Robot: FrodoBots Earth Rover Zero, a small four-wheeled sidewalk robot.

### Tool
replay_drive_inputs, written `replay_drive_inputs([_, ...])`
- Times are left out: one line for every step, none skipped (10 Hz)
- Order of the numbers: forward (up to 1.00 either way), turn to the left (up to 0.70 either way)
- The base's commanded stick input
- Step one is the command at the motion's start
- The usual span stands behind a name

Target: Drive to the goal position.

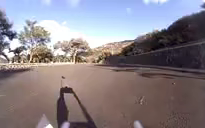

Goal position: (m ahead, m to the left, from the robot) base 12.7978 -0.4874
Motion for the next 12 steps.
replay_drive_inputs([0.69, 0.02])
replay_drive_inputs([0.69, 0.02])
replay_drive_inputs([0.69, 0.02])
replay_drive_inputs([0.69, 0.02])
replay_drive_inputs([0.69, 0.02])
replay_drive_inputs([0.69, 0.02])
replay_drive_inputs([0.69, 0.02])
replay_drive_inputs([0.69, 0.02])
replay_drive_inputs([0.69, 0.02])
replay_drive_inputs([0.69, 0.02])
replay_drive_inputs([0.69, 0.02])
replay_drive_inputs([0.69, 0.02])
